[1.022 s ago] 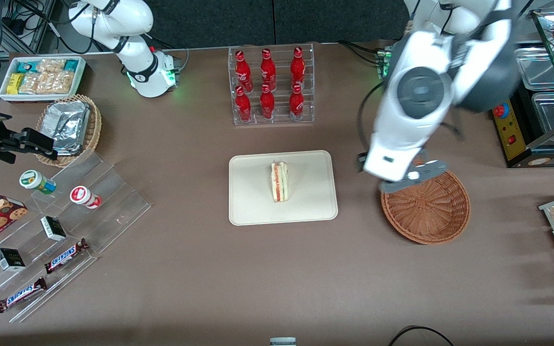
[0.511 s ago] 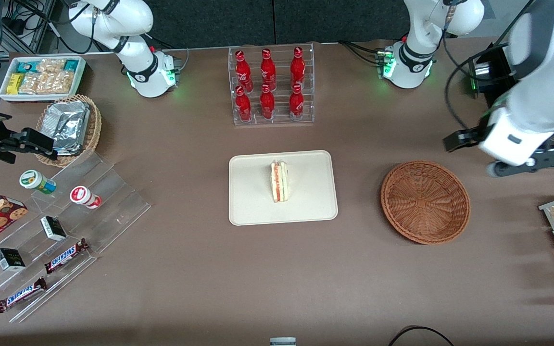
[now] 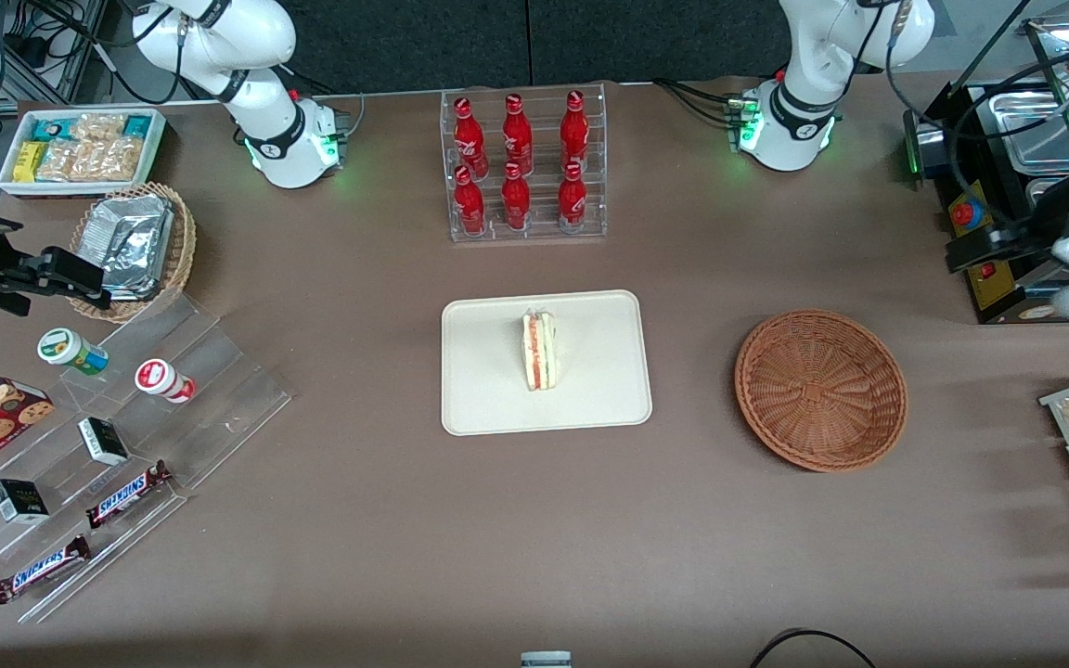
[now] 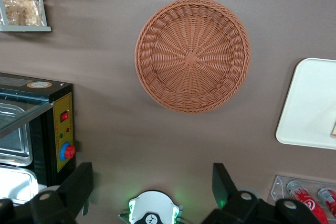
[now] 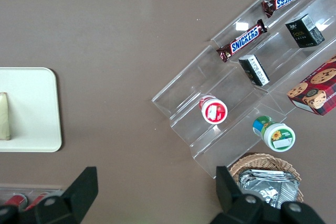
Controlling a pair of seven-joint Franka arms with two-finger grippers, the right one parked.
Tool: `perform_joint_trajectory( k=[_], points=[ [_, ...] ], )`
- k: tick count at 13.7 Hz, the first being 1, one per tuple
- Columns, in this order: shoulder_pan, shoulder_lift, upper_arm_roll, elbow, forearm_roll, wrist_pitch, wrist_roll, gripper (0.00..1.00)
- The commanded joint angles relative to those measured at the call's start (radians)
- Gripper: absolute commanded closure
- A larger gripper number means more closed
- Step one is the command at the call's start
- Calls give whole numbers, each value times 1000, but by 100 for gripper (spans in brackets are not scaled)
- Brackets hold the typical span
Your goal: Place sandwich from basket to tray
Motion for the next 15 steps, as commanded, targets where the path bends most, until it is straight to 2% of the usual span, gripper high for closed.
perform_joint_trajectory(
  k=[1,5,6,8,9,11,14,15],
  points=[
    [-17,-37,20,-18,0,-15,26,0],
    [-11,-75,11,-22,8,-38,42,0],
    [66,-84,-21,-34,9,-49,78,0],
    [360,-118,-336,-34,29,-61,115,0],
    [476,-127,-475,-41,64,-61,118,0],
    [587,-129,-614,-65,86,-61,117,0],
    [911,-164,-973,-107,86,-49,115,0],
    [934,-161,-1003,-105,87,-49,103,0]
  ],
)
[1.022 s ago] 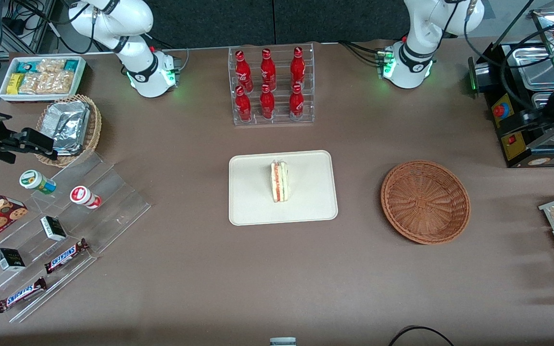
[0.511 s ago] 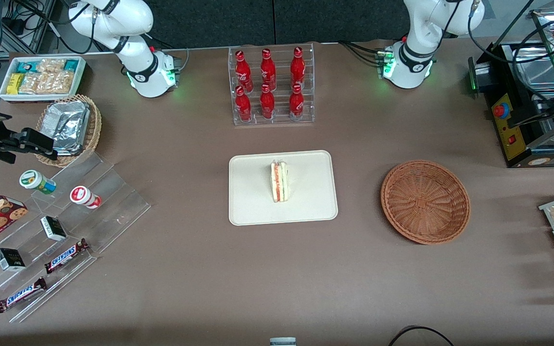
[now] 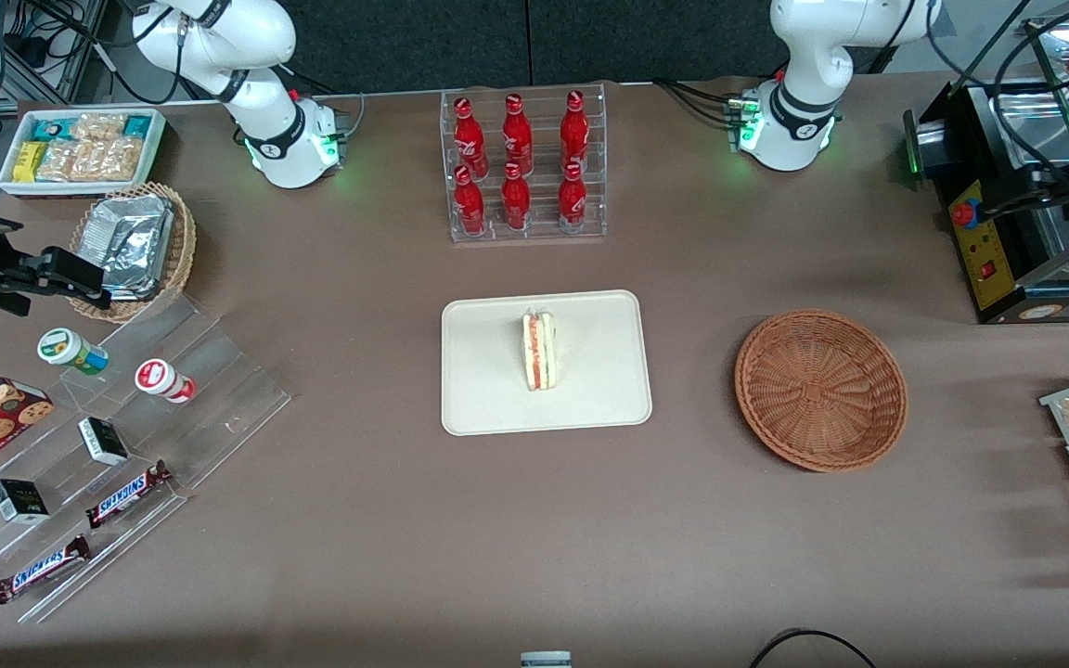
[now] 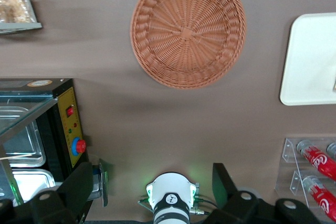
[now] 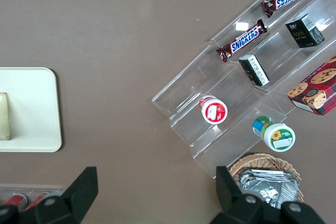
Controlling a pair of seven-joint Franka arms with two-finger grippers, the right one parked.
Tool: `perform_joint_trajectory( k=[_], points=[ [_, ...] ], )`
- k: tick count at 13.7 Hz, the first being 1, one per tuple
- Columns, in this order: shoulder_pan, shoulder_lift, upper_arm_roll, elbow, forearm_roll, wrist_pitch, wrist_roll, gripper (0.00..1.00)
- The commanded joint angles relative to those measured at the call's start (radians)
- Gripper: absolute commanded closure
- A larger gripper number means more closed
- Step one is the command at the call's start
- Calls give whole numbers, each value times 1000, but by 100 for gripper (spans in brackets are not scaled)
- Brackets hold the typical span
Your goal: Place sandwich from basket to tray
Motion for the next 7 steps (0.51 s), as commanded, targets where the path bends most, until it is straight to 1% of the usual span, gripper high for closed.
perform_joint_trajectory(
  k=[1,3,7],
  points=[
    [106,-29,-122,-31,16,5,-21,0],
    [75,-25,-107,-23,16,5,-56,0],
    [46,-19,-87,-16,13,-1,-44,0]
  ],
)
